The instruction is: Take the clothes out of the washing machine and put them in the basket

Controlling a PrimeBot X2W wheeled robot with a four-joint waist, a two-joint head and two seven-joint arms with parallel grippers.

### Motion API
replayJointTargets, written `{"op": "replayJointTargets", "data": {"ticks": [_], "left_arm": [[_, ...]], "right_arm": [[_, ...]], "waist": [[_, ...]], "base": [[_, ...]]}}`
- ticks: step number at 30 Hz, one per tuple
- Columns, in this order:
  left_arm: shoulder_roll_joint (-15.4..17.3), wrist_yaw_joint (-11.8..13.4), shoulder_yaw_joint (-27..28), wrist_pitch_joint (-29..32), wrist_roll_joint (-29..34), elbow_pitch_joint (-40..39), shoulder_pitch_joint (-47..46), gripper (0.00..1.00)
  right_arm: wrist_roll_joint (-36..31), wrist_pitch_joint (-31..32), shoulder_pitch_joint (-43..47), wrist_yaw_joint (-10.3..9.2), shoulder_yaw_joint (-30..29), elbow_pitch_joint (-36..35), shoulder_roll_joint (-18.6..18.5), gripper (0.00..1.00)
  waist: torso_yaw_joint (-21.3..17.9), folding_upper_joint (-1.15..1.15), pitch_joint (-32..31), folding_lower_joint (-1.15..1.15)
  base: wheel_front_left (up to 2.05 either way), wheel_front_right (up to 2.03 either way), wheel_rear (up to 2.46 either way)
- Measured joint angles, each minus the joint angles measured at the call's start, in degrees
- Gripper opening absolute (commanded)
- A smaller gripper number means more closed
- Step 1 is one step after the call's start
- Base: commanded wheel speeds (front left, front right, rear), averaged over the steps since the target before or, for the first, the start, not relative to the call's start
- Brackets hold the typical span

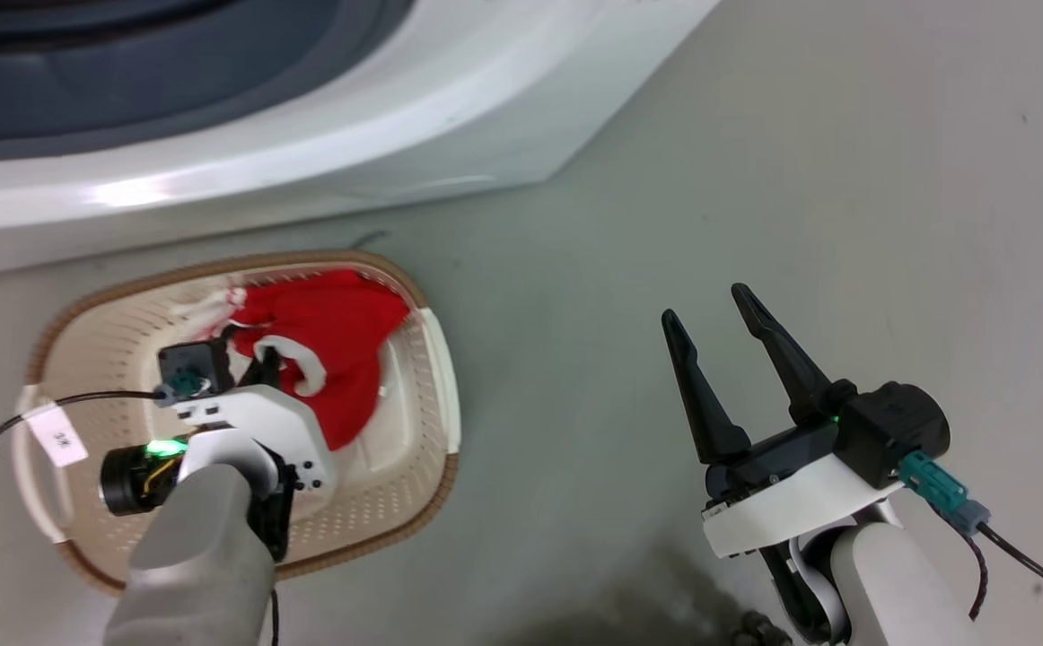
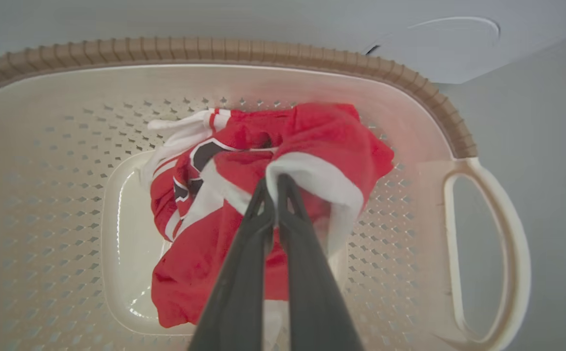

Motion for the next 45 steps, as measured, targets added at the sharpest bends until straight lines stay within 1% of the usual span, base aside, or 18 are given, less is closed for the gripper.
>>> {"op": "replayJointTargets", "data": {"ticks": [4, 5, 6, 7, 8, 11, 15, 20, 24, 29, 35, 39, 40, 45], "left_arm": [[0.78, -0.41, 0.86, 0.0, -0.35, 3.1, -1.09, 0.0], [0.96, -0.6, 0.85, 0.0, -0.35, 3.57, -1.09, 0.2], [0.98, -0.89, 0.85, 0.0, -0.34, 3.92, -1.09, 0.46], [1.0, -1.09, 0.78, 0.0, -0.27, 4.1, -1.06, 0.46], [1.11, -1.19, 0.69, 0.0, -0.03, 4.09, -0.97, 1.0], [0.79, -2.05, 0.62, -0.08, 0.43, 2.78, 0.71, 1.0], [-0.33, -3.19, 0.27, -0.08, 1.63, -0.91, 5.55, 1.0], [-2.44, -4.09, 0.35, -0.08, 3.12, -6.88, 11.87, 1.0], [-3.66, -4.33, 1.07, -0.08, 4.16, -12.68, 16.23, 1.0], [-4.65, -4.36, 2.68, -0.08, 5.57, -20.84, 21.24, 1.0], [-5.19, -3.61, 4.66, -0.08, 7.5, -32.55, 26.03, 1.0], [-5.31, -3.09, 5.46, -0.08, 9.14, -40.38, 28.17, 1.0], [-5.33, -2.86, 5.99, -0.08, 10.07, -44.19, 28.95, 1.0], [-5.34, -2.96, 6.56, -0.08, 12.38, -51.96, 30.36, 1.0]], "right_arm": [[0.09, -0.37, -0.66, 0.01, 0.41, 0.36, 0.0, 1.0], [0.09, -0.47, -0.87, 0.0, 0.36, 0.46, 0.0, 1.0], [0.03, -0.53, -0.98, 0.0, 0.32, 0.59, 0.0, 1.0], [-0.08, -0.55, -1.03, 0.0, 0.32, 0.81, 0.0, 1.0], [-0.15, -0.6, -1.14, 0.0, 0.34, 1.09, 0.01, 1.0], [-0.6, -0.81, -1.14, 0.0, 0.31, 2.19, 0.03, 1.0], [-1.83, -0.88, -0.64, 0.01, -0.52, 3.65, 0.05, 1.0], [-3.54, -0.88, 1.94, 0.0, -2.34, 4.63, 0.07, 1.0], [-4.9, -0.04, 3.96, 0.0, -3.78, 4.55, 0.07, 1.0], [-5.98, 0.98, 5.91, 0.01, -5.38, 3.38, 0.07, 1.0], [-6.61, 2.02, 8.65, 0.0, -7.35, 1.81, 0.07, 1.0], [-6.79, 2.59, 9.88, 0.0, -8.32, 0.76, 0.05, 1.0], [-6.81, 2.79, 10.63, 0.01, -8.76, 0.16, 0.07, 1.0], [-7.06, 3.33, 12.28, 0.0, -10.44, -1.16, 0.07, 1.0]], "waist": [[-1.87, 0.0, 3.02, 0.0], [-2.24, 0.0, 3.46, 0.0], [-2.53, 0.0, 3.74, 0.0], [-2.63, 0.0, 3.69, 0.0], [-2.67, 0.0, 3.41, 0.0], [-2.53, 0.0, 1.61, 0.0], [-1.48, 0.0, -2.81, 0.0], [1.29, 0.0, -10.02, -0.01], [4.15, 0.0, -15.38, -0.01], [7.89, 0.0, -21.0, -0.02], [11.42, 0.0, -26.52, -0.02], [13.02, 0.0, -29.52, -0.02], [13.54, 0.0, -30.81, -0.02], [14.3, 0.0, -33.47, -0.02]], "base": [[0.0, 0.0, 0.0], [0.0, 0.0, 0.0], [0.0, 0.0, 0.0], [0.0, 0.0, 0.0], [0.0, 0.0, 0.0], [0.0, 0.0, 0.0], [0.0, 0.0, 0.0], [0.0, 0.0, 0.0], [0.0, 0.0, 0.0], [0.0, 0.0, 0.0], [0.0, 0.0, 0.0], [0.0, 0.0, 0.0], [0.0, 0.0, 0.0], [0.0, 0.0, 0.0]]}}
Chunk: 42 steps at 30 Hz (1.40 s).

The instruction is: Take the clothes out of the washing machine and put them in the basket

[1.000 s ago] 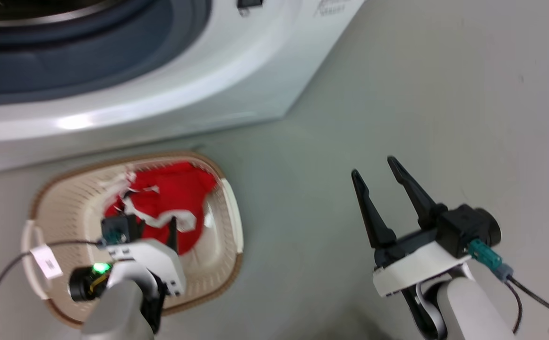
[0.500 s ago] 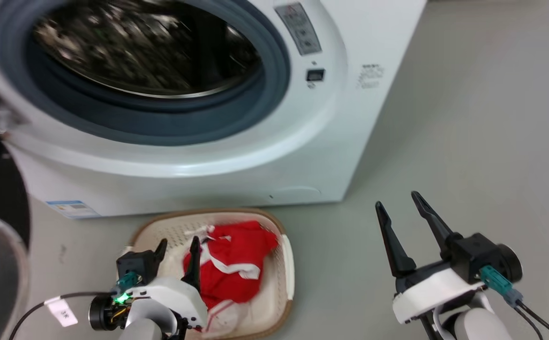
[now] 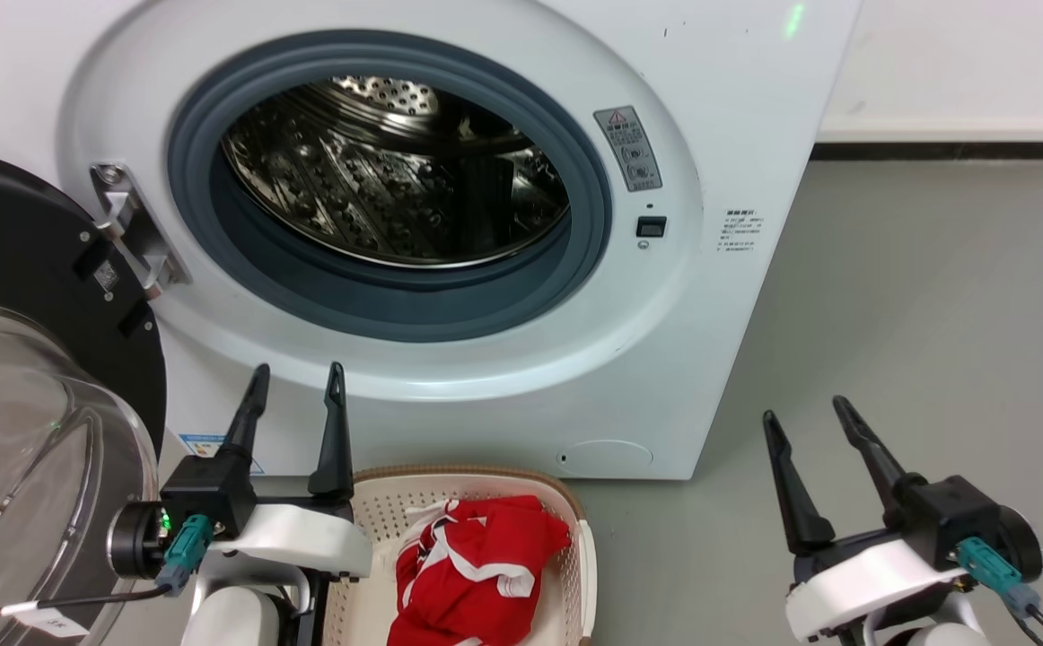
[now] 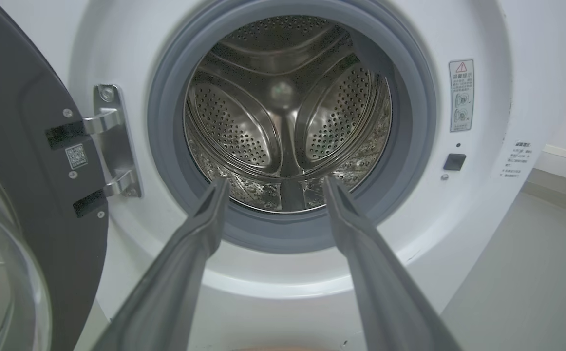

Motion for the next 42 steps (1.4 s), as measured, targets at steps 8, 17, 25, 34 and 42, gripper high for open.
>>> {"op": "replayJointTargets", "data": {"ticks": [8, 17, 25, 34, 42], "left_arm": [[0.43, -0.16, -0.01, 0.0, 3.12, -6.62, 3.5, 1.0], [0.52, 0.44, -0.08, 0.0, 2.87, -7.28, 8.76, 1.0], [0.46, 0.86, -0.53, 0.0, 2.29, -6.06, 9.27, 1.0], [0.47, 1.1, -0.82, 0.0, 2.15, -5.61, 9.27, 1.0], [0.22, 0.85, 0.08, 2.0, -2.69, -3.07, 9.84, 0.0]], "right_arm": [[-0.64, 0.69, 2.37, 0.0, -2.64, -1.27, -0.01, 1.0], [-0.53, 1.19, 3.59, 0.01, -2.13, -1.94, -0.01, 1.0], [-0.1, 1.23, 4.01, 0.01, -1.7, -1.93, -0.01, 1.0], [-0.11, 1.67, 4.48, 0.01, -1.65, -2.03, -0.01, 1.0], [5.24, 2.08, 5.62, 0.01, -1.68, -0.6, -0.02, 0.0]], "waist": [[-0.16, 0.0, -3.09, 0.0], [-0.95, 0.0, -4.45, 0.0], [-0.79, 0.0, -4.9, 0.01], [-0.64, 0.0, -5.04, 0.01], [-0.55, 0.0, -4.96, 0.01]], "base": [[0.0, 0.0, 0.0], [0.0, 0.0, 0.0], [0.0, 0.0, 0.0], [0.0, 0.0, 0.0], [0.0, 0.0, 0.0]]}}
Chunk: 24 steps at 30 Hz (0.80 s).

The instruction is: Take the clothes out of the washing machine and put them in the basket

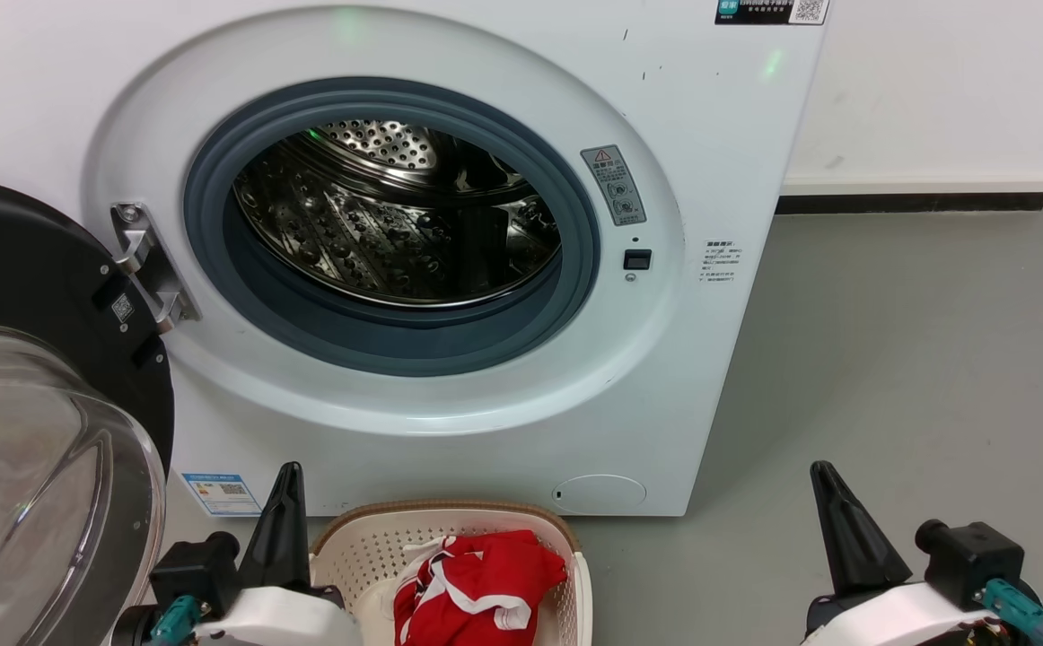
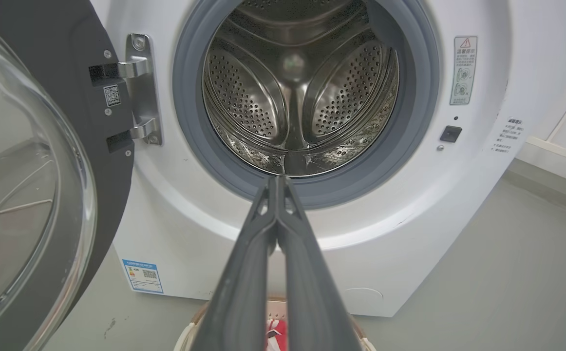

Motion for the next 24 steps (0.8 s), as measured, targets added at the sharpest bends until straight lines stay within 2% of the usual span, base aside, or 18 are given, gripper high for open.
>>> {"op": "replayJointTargets", "data": {"ticks": [2, 6, 24], "left_arm": [[-0.01, -0.34, 0.27, 0.97, -4.66, 0.2, -0.19, 0.0], [-0.01, -0.49, 0.58, 1.98, -9.11, 0.34, -0.3, 0.0], [-0.1, -1.62, 2.14, 5.95, -26.48, 1.31, -1.62, 0.0]], "right_arm": [[5.25, 0.66, -0.23, 0.0, -0.2, 0.75, -0.27, 0.0], [10.12, 1.18, -0.51, -0.01, -0.4, 1.32, -0.58, 0.0], [28.69, 3.27, -2.52, -0.01, -1.51, 3.15, -1.38, 0.0]], "waist": [[0.03, 0.0, 0.07, 0.0], [0.05, 0.0, 0.13, 0.0], [0.18, 0.0, 0.43, 0.0]], "base": [[0.0, 0.0, 0.0], [0.0, 0.0, 0.0], [0.0, 0.0, 0.0]]}}
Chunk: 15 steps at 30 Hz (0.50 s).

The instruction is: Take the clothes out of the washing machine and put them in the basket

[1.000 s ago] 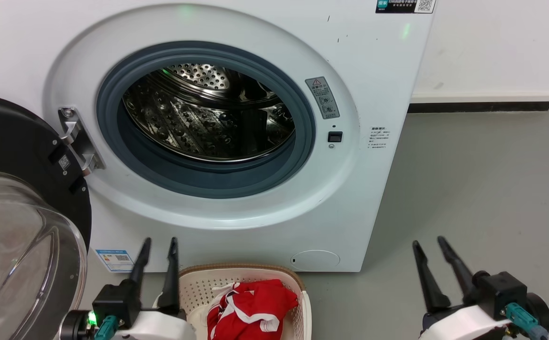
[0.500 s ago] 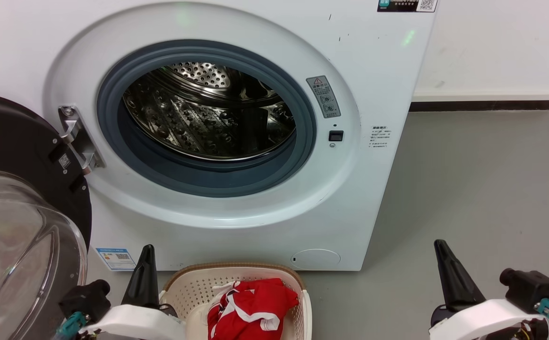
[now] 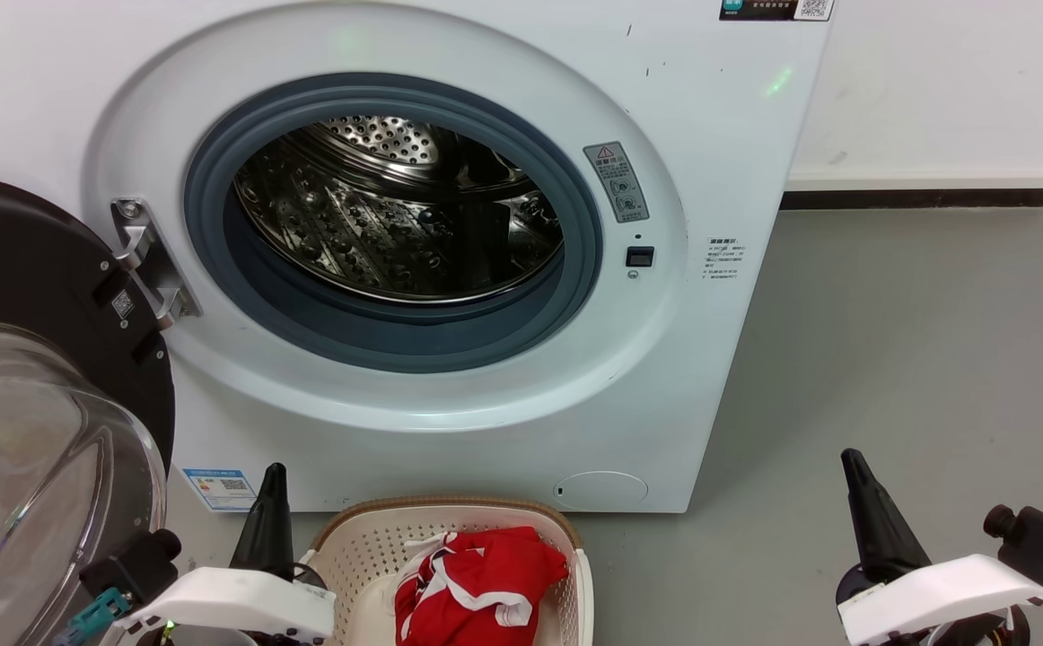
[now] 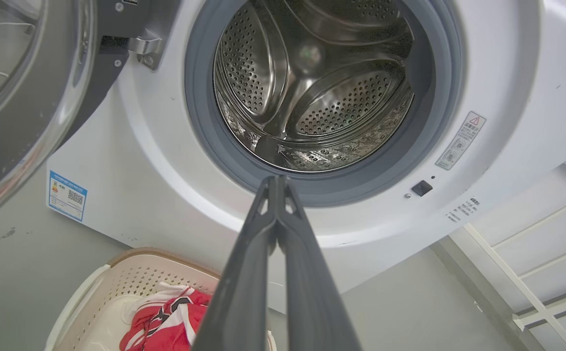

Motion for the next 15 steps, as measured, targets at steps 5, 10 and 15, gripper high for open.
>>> {"op": "replayJointTargets", "data": {"ticks": [5, 10, 15], "left_arm": [[-0.02, -0.37, 0.43, 1.12, -4.25, 0.26, -0.36, 0.0], [-0.05, -0.49, 0.97, 2.03, -8.26, 0.52, -0.97, 0.0], [-0.07, -0.82, 1.33, 3.02, -12.05, 0.82, -1.19, 0.0]], "right_arm": [[4.49, 0.74, -0.55, 0.0, -0.4, 0.48, -0.14, 0.0], [8.81, 1.36, -1.26, 0.0, -0.7, 0.87, -0.21, 0.0], [12.84, 1.91, -1.4, 0.0, -1.1, 1.3, -0.31, 0.0]], "waist": [[0.04, 0.0, 0.08, 0.0], [0.08, 0.0, 0.16, 0.0], [0.12, 0.0, 0.24, 0.0]], "base": [[0.0, 0.0, 0.0], [0.0, 0.0, 0.0], [0.0, 0.0, 0.0]]}}
